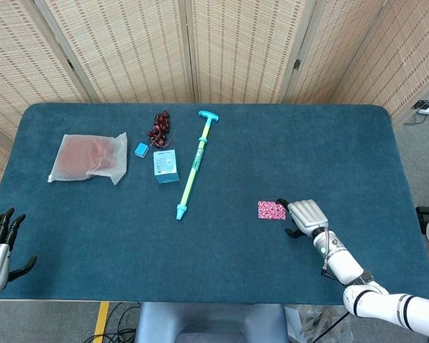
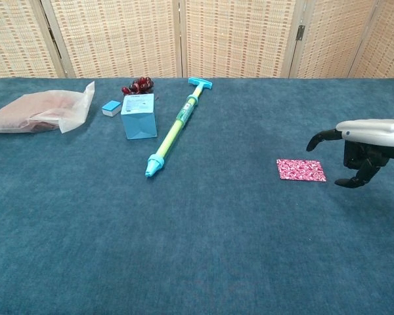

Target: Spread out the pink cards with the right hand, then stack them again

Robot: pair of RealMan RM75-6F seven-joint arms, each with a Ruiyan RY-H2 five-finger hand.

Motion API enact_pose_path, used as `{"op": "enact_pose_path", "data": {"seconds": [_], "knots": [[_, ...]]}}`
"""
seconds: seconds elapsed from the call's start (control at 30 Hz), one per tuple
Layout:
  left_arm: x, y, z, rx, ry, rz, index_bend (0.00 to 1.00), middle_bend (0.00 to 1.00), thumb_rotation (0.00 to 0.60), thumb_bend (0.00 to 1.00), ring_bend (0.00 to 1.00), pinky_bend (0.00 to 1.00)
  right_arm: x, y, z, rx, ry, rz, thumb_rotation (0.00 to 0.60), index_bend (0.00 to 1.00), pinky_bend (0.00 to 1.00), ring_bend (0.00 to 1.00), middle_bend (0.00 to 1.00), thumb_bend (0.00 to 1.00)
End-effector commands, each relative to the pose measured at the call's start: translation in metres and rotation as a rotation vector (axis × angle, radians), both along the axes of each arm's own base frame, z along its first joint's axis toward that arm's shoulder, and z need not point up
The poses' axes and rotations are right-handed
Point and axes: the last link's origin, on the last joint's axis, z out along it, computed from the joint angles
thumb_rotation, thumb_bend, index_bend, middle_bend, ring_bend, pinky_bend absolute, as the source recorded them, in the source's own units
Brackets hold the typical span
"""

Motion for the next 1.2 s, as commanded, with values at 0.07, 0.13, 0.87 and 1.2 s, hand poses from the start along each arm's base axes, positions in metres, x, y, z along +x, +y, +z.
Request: {"op": "enact_pose_path", "data": {"seconds": [0.07,0.13,0.87,1.2], "knots": [[-0.002,-0.001,0.0,0.001,-0.002,0.005,0.13,0.03,0.6,0.26,0.05,0.13,-0.001,-0.002,-0.012,0.04,0.025,-0.008,0.6,0.16,1.0,1.0,1.0,0.37],[-0.002,-0.001,0.0,0.001,-0.003,0.007,0.13,0.03,0.6,0.26,0.05,0.13,0.0,-0.003,-0.017,0.05,0.026,-0.013,0.6,0.16,1.0,1.0,1.0,0.37],[-0.004,-0.003,0.002,0.007,-0.007,0.007,0.14,0.03,0.6,0.26,0.05,0.13,0.005,-0.007,-0.028,0.095,0.026,-0.01,0.6,0.16,1.0,1.0,1.0,0.37],[-0.003,-0.003,0.001,0.004,-0.006,0.004,0.14,0.03,0.6,0.26,0.05,0.13,0.011,0.016,-0.027,0.15,0.047,0.039,0.6,0.16,1.0,1.0,1.0,0.37]]}}
